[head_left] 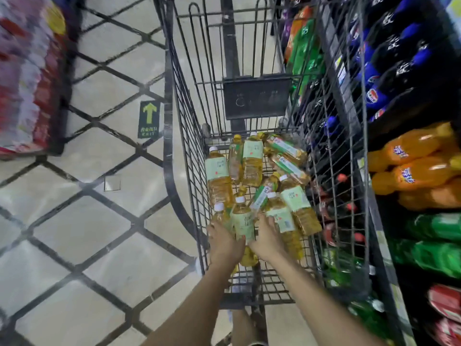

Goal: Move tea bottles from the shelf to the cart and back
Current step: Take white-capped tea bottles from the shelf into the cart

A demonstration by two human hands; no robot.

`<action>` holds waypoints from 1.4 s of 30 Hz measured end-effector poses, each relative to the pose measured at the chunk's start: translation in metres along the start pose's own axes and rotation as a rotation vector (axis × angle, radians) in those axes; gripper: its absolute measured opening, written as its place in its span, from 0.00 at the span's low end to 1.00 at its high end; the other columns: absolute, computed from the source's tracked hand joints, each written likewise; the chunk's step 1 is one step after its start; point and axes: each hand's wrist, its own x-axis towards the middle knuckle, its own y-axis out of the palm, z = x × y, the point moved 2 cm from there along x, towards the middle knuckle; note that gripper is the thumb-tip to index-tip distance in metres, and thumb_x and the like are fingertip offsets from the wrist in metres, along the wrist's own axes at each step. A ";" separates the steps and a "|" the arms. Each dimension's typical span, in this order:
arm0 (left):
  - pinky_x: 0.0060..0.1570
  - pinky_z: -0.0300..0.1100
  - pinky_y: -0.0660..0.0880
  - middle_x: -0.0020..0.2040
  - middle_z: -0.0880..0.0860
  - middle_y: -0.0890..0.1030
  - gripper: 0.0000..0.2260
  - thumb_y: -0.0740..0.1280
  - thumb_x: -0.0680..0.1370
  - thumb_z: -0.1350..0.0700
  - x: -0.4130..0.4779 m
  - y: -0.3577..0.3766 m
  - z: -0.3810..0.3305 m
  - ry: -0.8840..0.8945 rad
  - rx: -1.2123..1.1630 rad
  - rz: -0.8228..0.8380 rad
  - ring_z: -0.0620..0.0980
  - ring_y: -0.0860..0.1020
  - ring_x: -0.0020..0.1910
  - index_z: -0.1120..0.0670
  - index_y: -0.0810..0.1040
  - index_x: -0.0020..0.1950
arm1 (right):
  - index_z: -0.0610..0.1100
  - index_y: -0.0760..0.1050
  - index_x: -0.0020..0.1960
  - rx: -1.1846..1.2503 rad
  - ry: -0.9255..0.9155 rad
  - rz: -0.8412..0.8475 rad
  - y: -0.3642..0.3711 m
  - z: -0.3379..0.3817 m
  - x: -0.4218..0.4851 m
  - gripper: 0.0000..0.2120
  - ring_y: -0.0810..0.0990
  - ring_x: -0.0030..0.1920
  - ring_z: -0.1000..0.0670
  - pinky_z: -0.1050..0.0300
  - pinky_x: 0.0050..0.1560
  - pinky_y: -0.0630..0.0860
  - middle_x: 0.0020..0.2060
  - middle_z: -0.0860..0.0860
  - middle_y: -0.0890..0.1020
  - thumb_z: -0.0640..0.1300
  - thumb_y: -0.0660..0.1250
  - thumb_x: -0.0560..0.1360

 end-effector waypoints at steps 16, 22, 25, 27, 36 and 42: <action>0.53 0.55 0.78 0.64 0.57 0.71 0.34 0.75 0.72 0.53 0.042 0.050 0.041 -0.056 -0.032 -0.143 0.60 0.76 0.59 0.53 0.59 0.71 | 0.51 0.45 0.80 0.253 0.075 -0.004 0.078 -0.017 0.062 0.49 0.79 0.59 0.42 0.51 0.50 0.78 0.68 0.43 0.72 0.41 0.74 0.71; 0.42 0.49 0.74 0.61 0.53 0.73 0.30 0.74 0.73 0.54 0.043 0.054 0.039 -0.125 -0.083 -0.225 0.57 0.79 0.54 0.50 0.61 0.68 | 0.56 0.46 0.78 0.419 0.091 -0.011 0.087 -0.018 0.070 0.51 0.80 0.56 0.44 0.47 0.51 0.79 0.64 0.48 0.77 0.42 0.77 0.69; 0.42 0.48 0.73 0.61 0.52 0.74 0.29 0.73 0.73 0.54 0.044 0.055 0.037 -0.138 -0.105 -0.255 0.56 0.79 0.54 0.50 0.62 0.69 | 0.58 0.48 0.76 0.441 0.093 -0.054 0.089 -0.015 0.073 0.50 0.81 0.55 0.43 0.41 0.49 0.80 0.63 0.49 0.77 0.42 0.77 0.67; 0.43 0.49 0.75 0.60 0.52 0.74 0.29 0.73 0.73 0.54 0.043 0.055 0.036 -0.131 -0.107 -0.277 0.56 0.79 0.53 0.49 0.62 0.68 | 0.57 0.50 0.75 0.449 0.093 -0.075 0.091 -0.015 0.074 0.48 0.80 0.55 0.43 0.43 0.47 0.79 0.63 0.49 0.77 0.41 0.76 0.67; 0.41 0.46 0.74 0.50 0.48 0.76 0.28 0.78 0.67 0.51 0.028 0.046 0.029 -0.035 -0.203 -0.143 0.53 0.78 0.48 0.46 0.63 0.57 | 0.49 0.62 0.72 0.579 0.131 -0.036 0.046 -0.024 0.051 0.44 0.77 0.58 0.48 0.50 0.57 0.76 0.59 0.51 0.77 0.37 0.79 0.63; 0.44 0.50 0.81 0.50 0.46 0.78 0.31 0.80 0.64 0.50 -0.005 0.031 -0.004 0.115 -0.309 -0.078 0.48 0.80 0.48 0.34 0.60 0.52 | 0.46 0.64 0.67 0.647 0.169 -0.066 -0.007 -0.030 0.012 0.38 0.79 0.50 0.49 0.59 0.43 0.73 0.53 0.49 0.78 0.34 0.79 0.64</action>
